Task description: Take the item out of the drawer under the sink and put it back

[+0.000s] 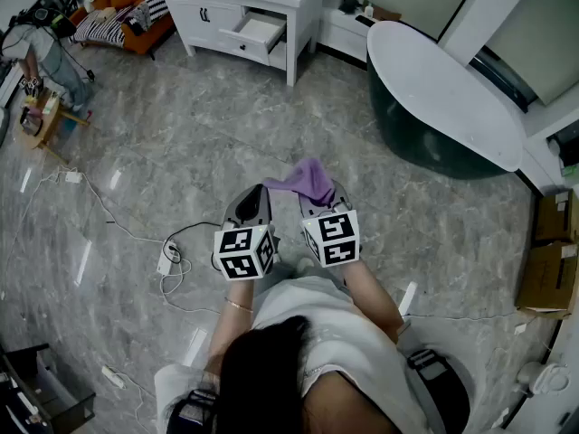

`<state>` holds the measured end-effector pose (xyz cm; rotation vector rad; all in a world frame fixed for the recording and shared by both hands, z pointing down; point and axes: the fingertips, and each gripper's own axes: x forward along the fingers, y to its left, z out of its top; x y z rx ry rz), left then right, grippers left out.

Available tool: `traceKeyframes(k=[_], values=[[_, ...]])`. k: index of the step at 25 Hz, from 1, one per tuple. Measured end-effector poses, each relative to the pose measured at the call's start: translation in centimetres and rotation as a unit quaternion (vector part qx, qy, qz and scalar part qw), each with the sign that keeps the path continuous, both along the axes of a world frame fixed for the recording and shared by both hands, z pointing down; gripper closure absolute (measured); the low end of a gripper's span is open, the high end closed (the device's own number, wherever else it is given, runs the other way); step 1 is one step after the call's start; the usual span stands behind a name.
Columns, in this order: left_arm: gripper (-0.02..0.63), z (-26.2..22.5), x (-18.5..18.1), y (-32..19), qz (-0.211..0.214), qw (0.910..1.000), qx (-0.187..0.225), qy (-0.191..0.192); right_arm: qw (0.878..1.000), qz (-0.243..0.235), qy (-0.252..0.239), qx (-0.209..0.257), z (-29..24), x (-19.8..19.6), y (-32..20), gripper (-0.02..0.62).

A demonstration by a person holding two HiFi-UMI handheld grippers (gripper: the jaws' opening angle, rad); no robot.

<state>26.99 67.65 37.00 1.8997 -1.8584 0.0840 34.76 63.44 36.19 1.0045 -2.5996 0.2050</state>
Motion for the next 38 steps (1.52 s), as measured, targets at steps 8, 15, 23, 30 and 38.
traceKeyframes(k=[8,15,23,30,38], values=[[0.595,0.0,0.2,-0.1,-0.006,1.0,0.0,0.0,1.0,-0.008,-0.01,-0.01,0.1,0.3,0.0,0.551],[0.595,0.3,2.0,-1.1,-0.004,1.0,0.0,0.006,0.999,-0.008,-0.022,-0.022,0.3,2.2,-1.1,0.551],[0.595,0.3,3.4,-2.7,-0.011,0.9998,0.011,0.01,1.0,-0.01,-0.016,-0.015,0.5,3.8,-2.5,0.551],[0.595,0.9,3.1,-4.6,-0.019,0.9997,0.011,0.009,1.0,-0.018,-0.011,-0.008,0.7,3.3,-3.7,0.551],[0.595,2.0,0.5,-9.3,0.003,0.9999,0.005,0.01,1.0,-0.003,-0.014,-0.015,1.2,0.5,-8.2,0.551]])
